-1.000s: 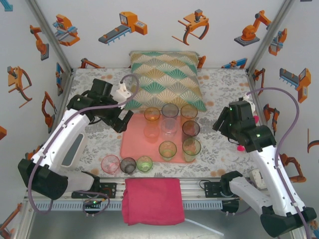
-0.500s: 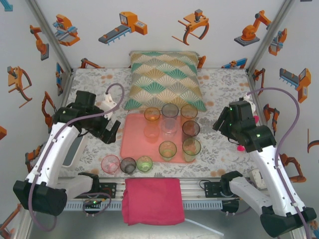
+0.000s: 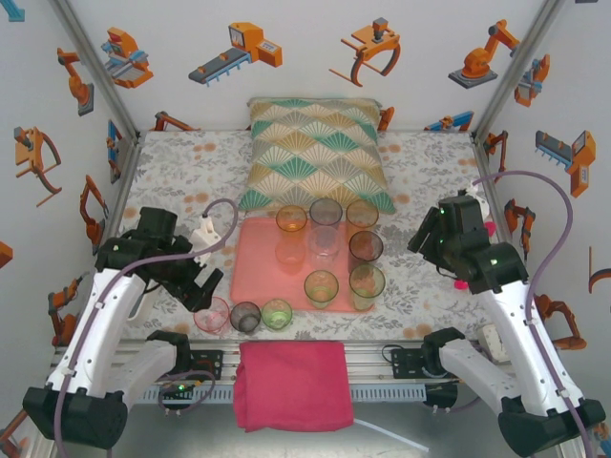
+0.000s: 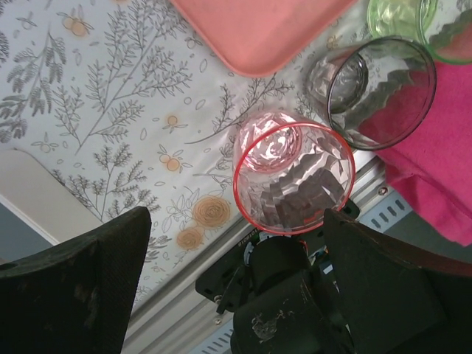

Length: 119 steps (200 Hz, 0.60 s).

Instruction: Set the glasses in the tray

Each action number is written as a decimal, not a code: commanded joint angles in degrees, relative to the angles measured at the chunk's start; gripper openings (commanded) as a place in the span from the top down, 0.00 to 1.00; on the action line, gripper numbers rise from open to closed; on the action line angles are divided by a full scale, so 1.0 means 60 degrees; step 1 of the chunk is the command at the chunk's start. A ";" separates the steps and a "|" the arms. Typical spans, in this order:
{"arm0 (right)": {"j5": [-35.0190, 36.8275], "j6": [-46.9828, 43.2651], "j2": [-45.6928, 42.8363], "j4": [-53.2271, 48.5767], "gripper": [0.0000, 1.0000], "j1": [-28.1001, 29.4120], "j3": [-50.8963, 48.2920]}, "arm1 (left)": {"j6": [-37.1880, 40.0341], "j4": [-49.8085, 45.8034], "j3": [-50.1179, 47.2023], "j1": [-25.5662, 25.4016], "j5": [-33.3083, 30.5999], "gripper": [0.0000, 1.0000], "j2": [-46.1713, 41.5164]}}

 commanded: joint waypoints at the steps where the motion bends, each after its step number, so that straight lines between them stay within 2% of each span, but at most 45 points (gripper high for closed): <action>1: 0.0089 0.0023 -0.0145 0.0135 0.43 -0.0063 -0.0077 | 0.0416 -0.0221 -0.0244 0.0068 0.0105 0.11 -0.0279; 58: 0.0030 0.0082 -0.0209 0.0144 0.43 -0.0070 -0.0128 | 0.0713 -0.0056 -0.0577 0.0053 0.0110 0.21 -0.0465; 119: -0.0068 0.0126 -0.0124 0.0286 0.43 -0.0071 -0.0192 | 0.1289 0.0351 -0.0753 0.0053 0.0116 0.31 0.0216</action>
